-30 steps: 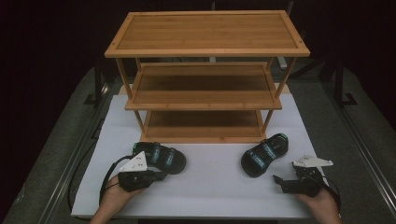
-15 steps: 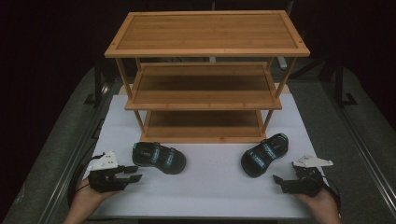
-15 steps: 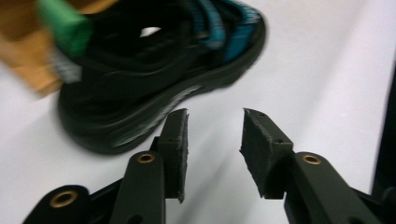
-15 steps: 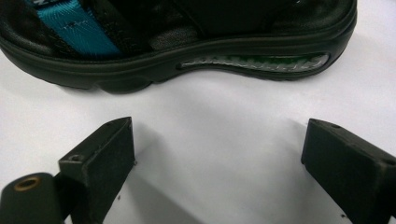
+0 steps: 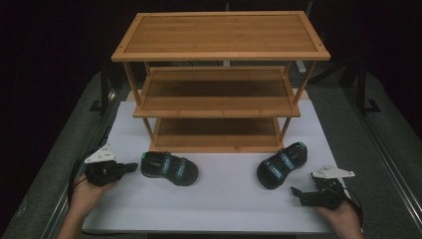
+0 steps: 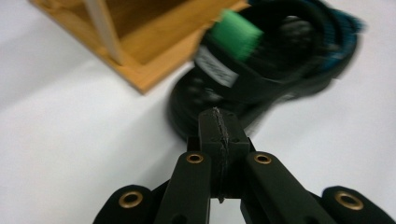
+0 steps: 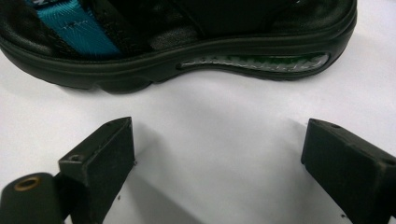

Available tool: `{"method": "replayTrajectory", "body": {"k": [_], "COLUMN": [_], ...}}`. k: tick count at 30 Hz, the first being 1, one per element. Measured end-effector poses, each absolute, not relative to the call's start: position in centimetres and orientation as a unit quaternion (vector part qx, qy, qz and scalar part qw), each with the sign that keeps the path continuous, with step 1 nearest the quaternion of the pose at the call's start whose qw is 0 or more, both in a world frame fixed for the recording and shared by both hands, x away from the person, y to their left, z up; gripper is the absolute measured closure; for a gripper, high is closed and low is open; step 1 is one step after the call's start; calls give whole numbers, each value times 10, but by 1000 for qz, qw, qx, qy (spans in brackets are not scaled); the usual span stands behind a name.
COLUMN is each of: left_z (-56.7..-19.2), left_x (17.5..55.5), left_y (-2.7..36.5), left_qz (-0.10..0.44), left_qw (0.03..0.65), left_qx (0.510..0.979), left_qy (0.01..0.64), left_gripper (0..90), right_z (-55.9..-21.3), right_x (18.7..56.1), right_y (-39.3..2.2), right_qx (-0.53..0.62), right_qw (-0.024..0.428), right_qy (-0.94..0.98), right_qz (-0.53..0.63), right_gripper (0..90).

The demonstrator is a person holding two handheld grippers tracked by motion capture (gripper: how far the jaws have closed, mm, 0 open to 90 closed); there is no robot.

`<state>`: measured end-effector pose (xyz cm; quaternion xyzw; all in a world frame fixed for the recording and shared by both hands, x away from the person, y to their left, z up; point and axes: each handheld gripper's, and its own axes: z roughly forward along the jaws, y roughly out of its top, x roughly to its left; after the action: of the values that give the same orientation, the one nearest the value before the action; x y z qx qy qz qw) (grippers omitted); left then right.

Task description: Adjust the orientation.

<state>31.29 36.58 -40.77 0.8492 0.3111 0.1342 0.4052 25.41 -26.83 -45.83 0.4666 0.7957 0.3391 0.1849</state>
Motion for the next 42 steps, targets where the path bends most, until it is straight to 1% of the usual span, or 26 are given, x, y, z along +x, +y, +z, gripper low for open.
{"method": "replayTrajectory", "body": {"k": [5, 6, 9, 12, 20, 23, 29, 34, 38, 42], "left_z": [-407, -407, -408, -417, -428, -431, -432, -431, -427, -428], "left_x": [331, 340, 348, 364, 382, 382, 379, 370, 361, 353], "left_y": [369, 367, 364, 354, 338, 335, 335, 339, 338, 341], "left_qz": [143, 148, 148, 137, 127, 118, 119, 119, 121, 122], "left_qw": [417, 406, 413, 406, 403, 400, 397, 396, 380, 383], "left_qx": [838, 842, 839, 845, 849, 854, 855, 855, 862, 861], "left_qy": [322, 322, 320, 319, 317, 311, 313, 313, 312, 311], "left_gripper": [900, 900, 900, 900, 900, 900, 900, 900, 900, 900], "right_z": [-458, -458, -458, -458, -458, -458, -458, -458, -458, -458], "right_x": [254, 254, 254, 254, 254, 254, 254, 254, 254, 254], "right_y": [-268, -268, -268, -268, -268, -268, -268, -268, -268, -268], "right_qx": [466, 466, 467, 467, 467, 467, 466, 467, 467, 467], "right_qw": [185, 185, 185, 185, 185, 185, 185, 185, 185, 185], "right_qy": [795, 795, 795, 795, 795, 795, 795, 795, 795, 795], "right_qz": [340, 340, 340, 340, 340, 340, 340, 340, 340, 340], "right_gripper": [89, 89, 89, 89, 89, 89, 89, 89, 89, 89]}}
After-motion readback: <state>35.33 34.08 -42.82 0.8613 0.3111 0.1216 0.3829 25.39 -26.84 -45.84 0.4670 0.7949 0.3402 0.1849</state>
